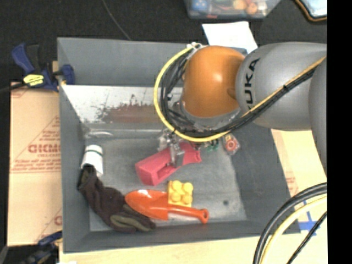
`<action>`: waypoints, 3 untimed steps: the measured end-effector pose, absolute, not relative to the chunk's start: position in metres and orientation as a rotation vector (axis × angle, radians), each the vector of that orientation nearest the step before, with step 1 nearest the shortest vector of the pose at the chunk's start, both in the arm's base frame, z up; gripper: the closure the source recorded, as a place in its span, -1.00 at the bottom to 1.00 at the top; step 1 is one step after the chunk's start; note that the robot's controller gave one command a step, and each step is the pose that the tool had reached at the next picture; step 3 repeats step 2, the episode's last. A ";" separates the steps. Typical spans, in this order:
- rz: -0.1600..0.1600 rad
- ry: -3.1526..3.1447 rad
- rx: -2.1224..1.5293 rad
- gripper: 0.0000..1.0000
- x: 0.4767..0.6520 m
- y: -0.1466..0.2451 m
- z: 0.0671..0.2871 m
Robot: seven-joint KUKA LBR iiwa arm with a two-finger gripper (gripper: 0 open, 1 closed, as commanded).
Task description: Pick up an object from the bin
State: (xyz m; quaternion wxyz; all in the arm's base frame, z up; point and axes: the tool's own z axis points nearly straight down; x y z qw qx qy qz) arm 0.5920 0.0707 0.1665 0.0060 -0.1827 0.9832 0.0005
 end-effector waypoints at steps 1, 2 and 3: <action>-0.001 3.047 -0.750 1.00 0.562 0.036 0.132; 0.001 3.067 -0.635 1.00 0.585 0.053 0.223; 0.001 3.067 -0.635 1.00 0.585 0.053 0.223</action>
Offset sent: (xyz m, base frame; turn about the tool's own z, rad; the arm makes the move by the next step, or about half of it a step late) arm 0.0031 -0.0088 0.0974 -0.0096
